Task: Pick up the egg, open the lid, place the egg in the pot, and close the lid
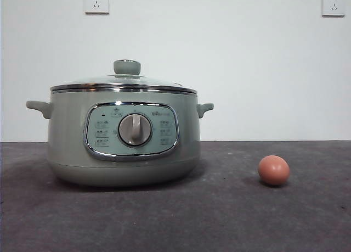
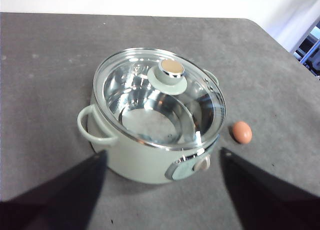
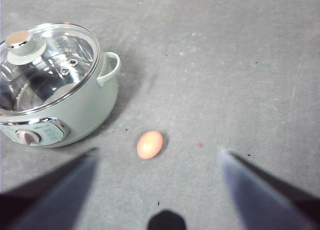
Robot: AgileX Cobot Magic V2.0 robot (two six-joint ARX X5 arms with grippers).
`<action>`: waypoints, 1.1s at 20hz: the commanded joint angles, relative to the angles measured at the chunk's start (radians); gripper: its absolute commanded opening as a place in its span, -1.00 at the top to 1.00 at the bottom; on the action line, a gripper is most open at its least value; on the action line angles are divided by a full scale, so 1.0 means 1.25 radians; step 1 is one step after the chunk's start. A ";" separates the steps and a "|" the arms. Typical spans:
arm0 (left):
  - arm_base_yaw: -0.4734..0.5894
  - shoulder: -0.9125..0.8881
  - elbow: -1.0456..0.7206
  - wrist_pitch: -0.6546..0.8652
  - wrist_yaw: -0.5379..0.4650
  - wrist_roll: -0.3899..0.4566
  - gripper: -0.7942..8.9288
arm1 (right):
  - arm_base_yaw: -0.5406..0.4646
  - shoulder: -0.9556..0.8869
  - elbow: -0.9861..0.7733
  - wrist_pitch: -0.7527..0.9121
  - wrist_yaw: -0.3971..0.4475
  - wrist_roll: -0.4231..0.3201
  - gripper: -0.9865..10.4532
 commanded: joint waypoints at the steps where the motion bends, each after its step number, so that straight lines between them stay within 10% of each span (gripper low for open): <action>1: -0.002 0.019 0.006 0.035 0.006 -0.011 -0.48 | 0.000 0.006 0.004 0.003 -0.003 0.000 -0.22; 10: -0.107 0.296 0.182 0.114 0.005 0.008 -0.45 | 0.000 0.081 0.004 0.003 -0.024 0.006 -0.22; 22: -0.349 0.742 0.410 0.125 -0.248 0.095 -0.45 | 0.001 0.122 0.004 -0.002 -0.029 0.006 -0.22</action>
